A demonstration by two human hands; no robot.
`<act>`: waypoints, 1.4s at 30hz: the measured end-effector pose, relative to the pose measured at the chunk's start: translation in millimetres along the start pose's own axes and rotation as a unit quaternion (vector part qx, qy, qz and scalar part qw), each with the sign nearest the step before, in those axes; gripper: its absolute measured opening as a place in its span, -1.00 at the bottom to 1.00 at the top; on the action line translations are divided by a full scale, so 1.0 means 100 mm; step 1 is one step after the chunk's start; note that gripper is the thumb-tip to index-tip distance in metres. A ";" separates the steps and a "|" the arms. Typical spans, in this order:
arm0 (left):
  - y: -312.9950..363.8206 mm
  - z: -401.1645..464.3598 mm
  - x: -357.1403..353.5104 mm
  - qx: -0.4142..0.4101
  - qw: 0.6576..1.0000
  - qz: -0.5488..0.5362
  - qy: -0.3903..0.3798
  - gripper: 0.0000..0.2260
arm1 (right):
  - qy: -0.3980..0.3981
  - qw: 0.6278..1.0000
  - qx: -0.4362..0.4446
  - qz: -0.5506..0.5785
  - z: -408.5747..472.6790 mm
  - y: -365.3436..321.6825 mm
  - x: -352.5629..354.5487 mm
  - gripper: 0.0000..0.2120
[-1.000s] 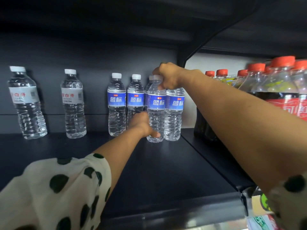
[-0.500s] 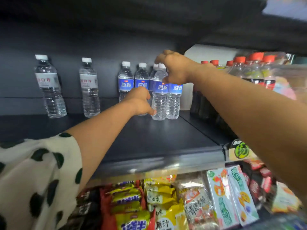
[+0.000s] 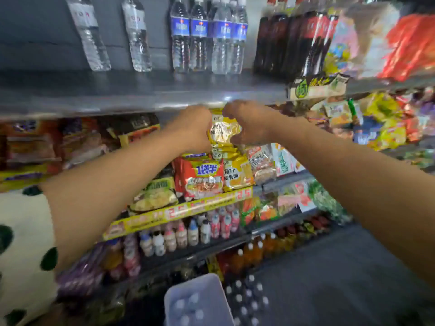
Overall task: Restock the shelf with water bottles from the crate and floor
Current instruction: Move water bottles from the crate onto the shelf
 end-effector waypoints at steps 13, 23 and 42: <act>-0.46 -2.09 -2.91 0.060 0.946 -0.001 -0.320 -0.79 | -0.244 0.962 -0.028 0.117 -1.81 -0.94 -3.07 -0.52; -0.99 -3.48 -5.18 0.152 0.891 -0.027 -0.427 -0.54 | -0.373 0.917 -0.039 0.134 -2.98 -1.51 -5.88 -0.43; -1.36 -4.01 -6.22 0.174 0.896 -0.050 -0.405 -0.51 | -0.373 0.922 0.010 0.101 -2.96 -1.75 -6.97 -0.64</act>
Point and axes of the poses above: each hand's wrist, its own z-axis towards the middle knuckle, its own x-axis out of the back of the hand, y = z × x, the point moved 8 cm from there along z, towards the middle knuckle, and after that the axes turned 8 degrees about y, right-handed, at the moved point
